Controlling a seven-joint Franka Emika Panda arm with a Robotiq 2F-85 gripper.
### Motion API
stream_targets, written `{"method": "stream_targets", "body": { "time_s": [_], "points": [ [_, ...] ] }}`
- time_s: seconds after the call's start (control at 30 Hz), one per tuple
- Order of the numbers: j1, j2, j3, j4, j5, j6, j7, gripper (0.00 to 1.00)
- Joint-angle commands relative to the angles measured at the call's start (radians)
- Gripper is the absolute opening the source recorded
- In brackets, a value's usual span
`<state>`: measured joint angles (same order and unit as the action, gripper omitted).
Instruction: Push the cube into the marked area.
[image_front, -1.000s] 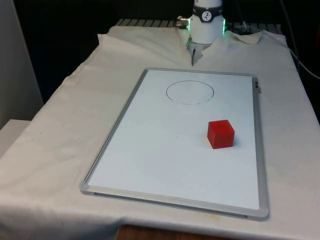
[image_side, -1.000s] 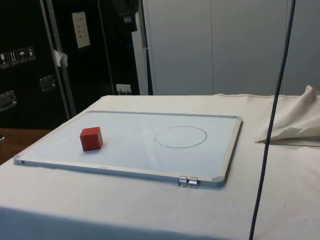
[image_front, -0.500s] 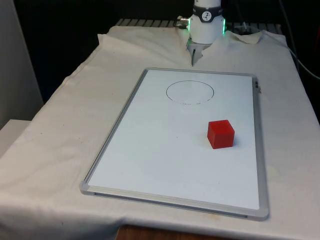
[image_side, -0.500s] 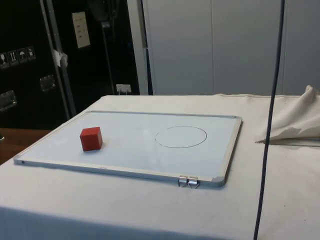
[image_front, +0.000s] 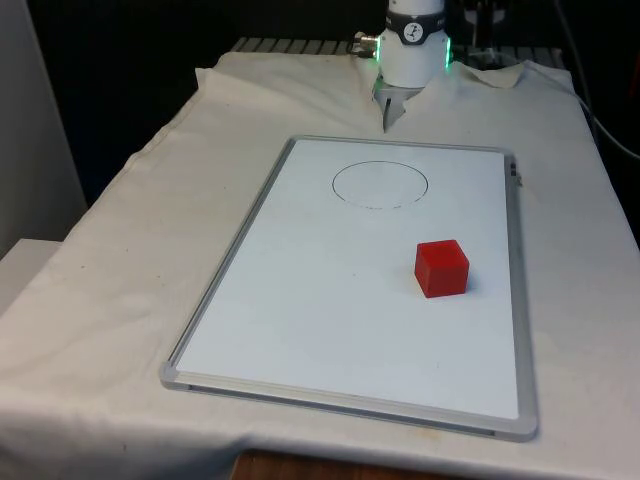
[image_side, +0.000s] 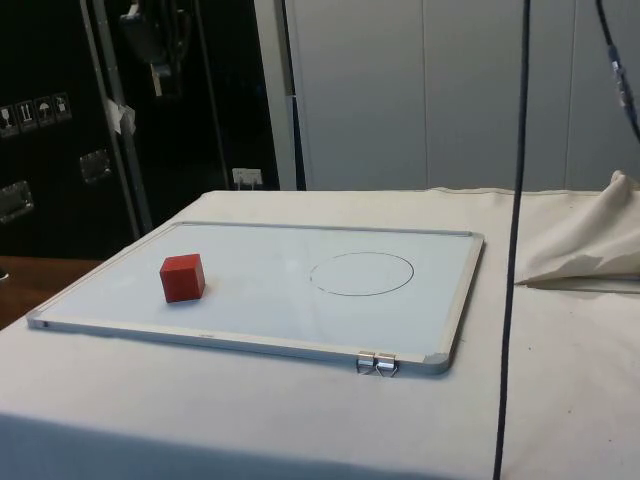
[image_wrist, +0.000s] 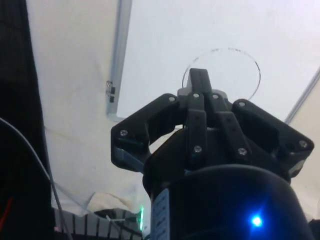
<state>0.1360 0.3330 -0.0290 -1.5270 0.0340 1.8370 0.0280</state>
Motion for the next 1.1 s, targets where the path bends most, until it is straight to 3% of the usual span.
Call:
{"method": "stream_targets", "body": {
  "time_s": [0.0, 0.13, 0.17, 0.37, 0.43, 0.73, 0.77, 0.83, 1.07],
  "points": [
    [0.004, 0.029, 0.004, 0.029, -0.004, -0.001, 0.010, 0.00],
    [0.005, 0.089, 0.016, 0.091, -0.005, 0.011, 0.016, 0.00],
    [0.000, 0.076, 0.017, 0.079, -0.001, 0.009, 0.009, 0.00],
    [0.009, 0.168, 0.025, 0.168, -0.007, 0.043, 0.021, 0.00],
    [0.005, 0.168, 0.027, 0.168, -0.003, 0.047, 0.014, 0.00],
    [0.019, 0.284, 0.035, 0.275, -0.022, 0.095, 0.024, 0.00],
    [0.014, 0.276, 0.038, 0.268, -0.018, 0.094, 0.018, 0.00],
    [0.021, 0.306, 0.038, 0.292, -0.028, 0.103, 0.023, 0.00],
    [0.020, 0.370, 0.049, 0.327, -0.063, 0.132, -0.012, 0.00]
  ]
}}
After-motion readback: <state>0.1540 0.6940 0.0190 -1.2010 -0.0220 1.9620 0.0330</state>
